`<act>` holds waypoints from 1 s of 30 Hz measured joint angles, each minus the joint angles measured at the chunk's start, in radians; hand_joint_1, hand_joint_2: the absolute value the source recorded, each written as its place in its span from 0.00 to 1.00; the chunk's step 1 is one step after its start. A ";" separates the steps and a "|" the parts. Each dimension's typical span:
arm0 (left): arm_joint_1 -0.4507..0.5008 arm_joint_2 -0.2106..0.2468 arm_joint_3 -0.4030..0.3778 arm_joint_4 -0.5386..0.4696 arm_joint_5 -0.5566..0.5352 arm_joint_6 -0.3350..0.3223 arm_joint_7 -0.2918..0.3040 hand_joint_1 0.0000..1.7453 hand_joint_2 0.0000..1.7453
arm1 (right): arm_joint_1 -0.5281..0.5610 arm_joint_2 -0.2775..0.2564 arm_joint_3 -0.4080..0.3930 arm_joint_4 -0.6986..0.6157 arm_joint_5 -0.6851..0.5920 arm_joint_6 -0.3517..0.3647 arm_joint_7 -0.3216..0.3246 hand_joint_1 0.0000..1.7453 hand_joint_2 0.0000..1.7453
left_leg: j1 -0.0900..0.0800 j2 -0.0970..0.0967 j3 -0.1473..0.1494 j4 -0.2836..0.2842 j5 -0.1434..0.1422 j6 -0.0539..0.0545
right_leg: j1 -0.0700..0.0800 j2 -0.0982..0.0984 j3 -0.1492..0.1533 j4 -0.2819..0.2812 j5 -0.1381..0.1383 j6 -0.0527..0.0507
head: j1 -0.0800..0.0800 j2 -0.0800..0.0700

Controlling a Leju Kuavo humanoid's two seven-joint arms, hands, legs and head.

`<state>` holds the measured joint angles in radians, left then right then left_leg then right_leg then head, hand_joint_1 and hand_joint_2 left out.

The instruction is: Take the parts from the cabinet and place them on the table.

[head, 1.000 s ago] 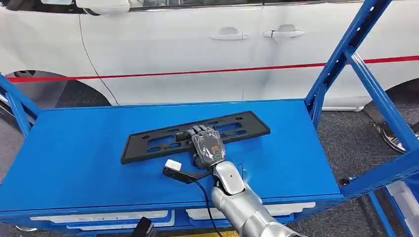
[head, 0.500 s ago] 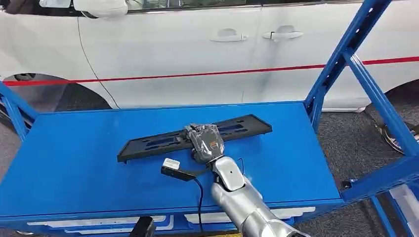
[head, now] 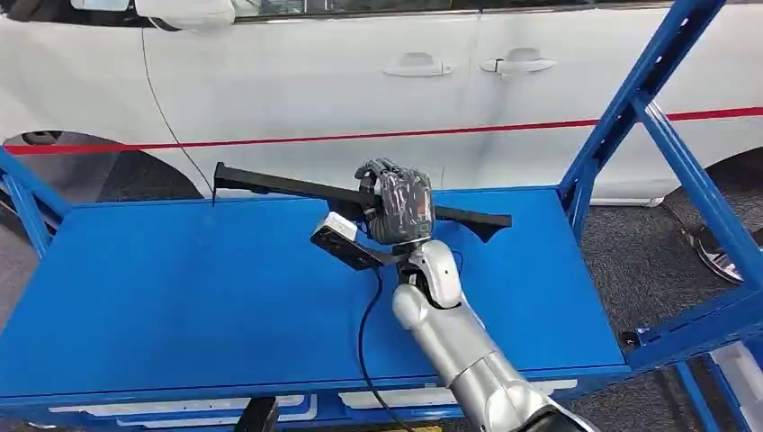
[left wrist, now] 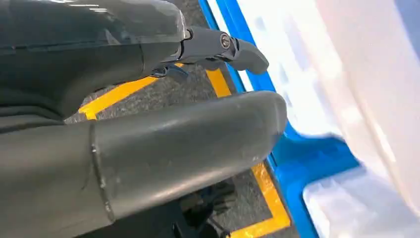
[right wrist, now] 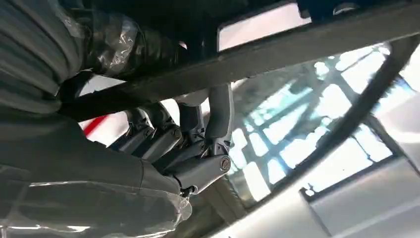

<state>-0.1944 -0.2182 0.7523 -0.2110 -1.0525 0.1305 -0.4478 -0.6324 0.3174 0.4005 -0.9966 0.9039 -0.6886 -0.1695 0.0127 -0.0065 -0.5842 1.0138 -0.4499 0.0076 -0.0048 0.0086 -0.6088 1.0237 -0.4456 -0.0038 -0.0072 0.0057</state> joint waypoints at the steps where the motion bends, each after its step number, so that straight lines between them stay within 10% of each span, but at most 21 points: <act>1: 0.000 -0.004 0.000 0.000 0.002 0.004 -0.005 0.00 0.00 | -0.001 -0.002 0.004 -0.023 -0.027 0.001 -0.025 1.00 1.00 | 0.008 0.001 0.005 -0.009 0.006 0.010 | -0.003 0.001 -0.005 0.005 -0.010 0.004 | 0.000 0.000; 2: -0.001 -0.005 -0.001 0.000 0.003 0.007 -0.011 0.00 0.00 | -0.011 -0.006 0.012 -0.060 -0.069 0.010 -0.042 1.00 1.00 | 0.007 0.001 0.005 -0.012 0.007 0.014 | -0.003 -0.002 -0.018 0.040 -0.038 0.008 | 0.002 0.000; 3: -0.002 -0.005 -0.001 0.000 0.004 0.006 -0.015 0.00 1.00 | -0.028 -0.009 0.025 -0.095 -0.103 0.029 -0.037 1.00 1.00 | 0.006 0.003 0.003 -0.011 0.007 0.019 | -0.004 -0.003 -0.051 0.108 -0.079 0.010 | 0.002 0.000; 6: 0.001 -0.004 -0.001 0.000 0.015 -0.016 -0.029 0.00 1.00 | -0.060 -0.026 0.082 -0.189 -0.180 0.088 0.009 1.00 1.00 | 0.004 0.005 0.004 -0.009 0.004 0.023 | -0.006 -0.003 -0.149 0.307 -0.146 0.017 | 0.002 0.000; 8: 0.006 -0.003 0.000 0.000 0.039 -0.053 -0.037 0.00 1.00 | -0.071 -0.037 0.124 -0.253 -0.280 0.138 0.021 1.00 1.00 | 0.004 0.003 0.006 -0.006 -0.001 0.023 | -0.008 -0.003 -0.132 0.258 -0.090 0.015 | 0.002 0.000; 10: 0.008 -0.003 0.004 0.000 0.050 -0.076 -0.047 0.00 1.00 | -0.098 -0.042 0.172 -0.312 -0.382 0.176 0.022 1.00 1.00 | 0.004 0.000 0.007 0.002 -0.010 0.017 | -0.008 -0.004 -0.055 0.090 0.007 0.007 | 0.002 0.000; 17: 0.018 0.008 0.024 0.000 0.092 -0.136 -0.058 0.00 1.00 | -0.124 -0.065 0.288 -0.433 -0.654 0.276 -0.005 1.00 1.00 | 0.002 0.002 -0.005 0.023 -0.033 -0.018 | -0.007 -0.003 -0.017 0.009 -0.002 -0.023 | 0.001 0.000; 20: 0.025 0.012 0.032 0.000 0.103 -0.152 -0.066 0.00 1.00 | -0.122 -0.072 0.319 -0.458 -0.690 0.298 -0.009 1.00 1.00 | 0.003 0.003 -0.105 0.229 -0.133 -0.029 | -0.005 -0.007 -0.010 0.008 -0.008 -0.035 | 0.001 0.000; 22: 0.035 0.013 0.034 0.000 0.096 -0.145 -0.066 0.00 1.00 | -0.111 -0.078 0.334 -0.462 -0.699 0.302 -0.011 1.00 1.00 | 0.003 0.003 -0.158 0.321 -0.149 -0.031 | -0.003 -0.006 -0.008 0.009 -0.010 -0.038 | 0.001 0.000; 26: 0.045 0.017 0.033 0.000 0.075 -0.114 -0.068 0.00 1.00 | -0.097 -0.085 0.358 -0.477 -0.703 0.301 -0.019 1.00 1.00 | 0.001 0.003 -0.033 0.041 0.017 -0.010 | 0.000 -0.001 0.004 0.011 -0.019 -0.033 | 0.001 0.000; 30: 0.050 0.018 0.032 0.000 0.074 -0.112 -0.070 0.00 1.00 | -0.089 -0.092 0.369 -0.483 -0.703 0.299 -0.020 1.00 1.00 | -0.010 -0.001 -0.017 0.008 0.003 0.000 | 0.002 -0.003 0.002 0.008 -0.017 -0.015 | 0.001 0.000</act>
<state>-0.1448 -0.2003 0.7847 -0.2113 -0.9781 0.0183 -0.5177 -0.7214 0.2259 0.7690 -1.4797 0.2014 -0.3895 -0.1892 0.0030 -0.0071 -0.6016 1.0216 -0.4471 0.0076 -0.0023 0.0056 -0.6073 1.0317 -0.4626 -0.0189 -0.0057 0.0057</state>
